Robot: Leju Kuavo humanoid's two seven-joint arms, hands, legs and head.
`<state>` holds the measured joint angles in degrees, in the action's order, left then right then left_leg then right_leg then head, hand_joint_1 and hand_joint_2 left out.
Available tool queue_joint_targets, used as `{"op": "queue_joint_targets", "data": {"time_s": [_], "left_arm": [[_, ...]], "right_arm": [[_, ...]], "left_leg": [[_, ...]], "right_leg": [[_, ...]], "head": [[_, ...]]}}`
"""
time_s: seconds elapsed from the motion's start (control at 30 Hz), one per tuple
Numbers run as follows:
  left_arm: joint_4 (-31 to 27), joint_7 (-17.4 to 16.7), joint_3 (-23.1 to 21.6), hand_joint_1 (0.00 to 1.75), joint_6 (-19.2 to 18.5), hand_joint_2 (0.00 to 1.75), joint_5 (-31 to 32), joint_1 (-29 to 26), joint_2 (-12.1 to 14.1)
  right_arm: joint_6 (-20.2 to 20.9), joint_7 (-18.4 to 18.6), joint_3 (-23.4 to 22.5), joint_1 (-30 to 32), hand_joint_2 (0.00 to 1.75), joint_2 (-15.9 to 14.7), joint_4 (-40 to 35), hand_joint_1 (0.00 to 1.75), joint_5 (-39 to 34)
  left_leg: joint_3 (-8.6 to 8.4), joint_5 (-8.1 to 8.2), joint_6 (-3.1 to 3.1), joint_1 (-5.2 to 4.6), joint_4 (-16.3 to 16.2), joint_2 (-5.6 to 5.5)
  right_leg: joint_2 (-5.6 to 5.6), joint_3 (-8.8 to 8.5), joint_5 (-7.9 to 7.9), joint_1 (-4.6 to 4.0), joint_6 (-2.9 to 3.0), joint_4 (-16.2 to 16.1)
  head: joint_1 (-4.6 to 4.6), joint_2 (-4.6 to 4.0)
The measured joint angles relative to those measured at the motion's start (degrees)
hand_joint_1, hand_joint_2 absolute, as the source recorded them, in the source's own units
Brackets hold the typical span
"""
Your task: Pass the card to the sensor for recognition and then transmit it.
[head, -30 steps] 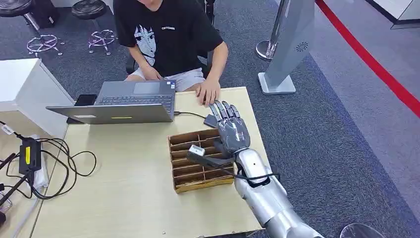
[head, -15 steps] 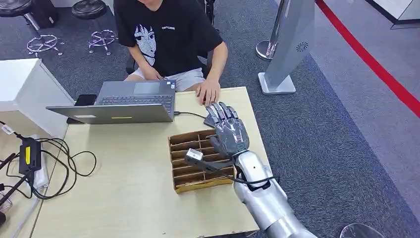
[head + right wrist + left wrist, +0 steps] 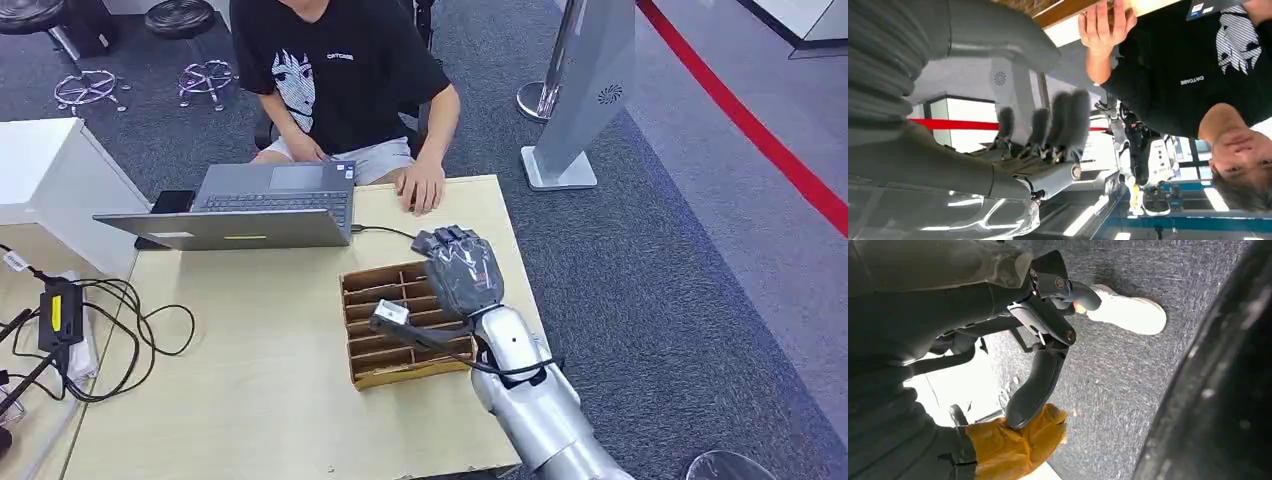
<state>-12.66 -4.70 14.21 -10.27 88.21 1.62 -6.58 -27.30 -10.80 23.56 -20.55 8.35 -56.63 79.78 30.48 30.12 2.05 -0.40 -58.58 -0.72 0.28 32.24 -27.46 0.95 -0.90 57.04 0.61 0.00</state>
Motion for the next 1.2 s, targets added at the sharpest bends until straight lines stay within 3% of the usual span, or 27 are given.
{"op": "queue_joint_targets", "data": {"time_s": [0.93,1.2], "left_arm": [[0.0,-0.02,-0.44,0.0,-0.02,1.75,0.0,0.01,0.07],[0.0,-0.13,-0.48,0.0,-0.02,1.75,0.0,0.0,0.07]], "right_arm": [[-0.35,-0.15,-0.09,0.64,1.75,0.0,-2.01,0.0,0.0],[-2.45,-0.11,-1.61,2.25,1.75,-0.02,-6.31,0.0,-1.44]], "left_leg": [[-0.02,0.0,0.0,0.0,0.0,0.01],[-0.01,0.0,0.0,0.0,0.0,0.0]], "right_leg": [[0.01,0.0,0.0,0.0,0.0,0.0],[0.0,0.0,0.0,0.0,0.0,0.0]], "head": [[0.02,0.0],[0.0,0.0]]}}
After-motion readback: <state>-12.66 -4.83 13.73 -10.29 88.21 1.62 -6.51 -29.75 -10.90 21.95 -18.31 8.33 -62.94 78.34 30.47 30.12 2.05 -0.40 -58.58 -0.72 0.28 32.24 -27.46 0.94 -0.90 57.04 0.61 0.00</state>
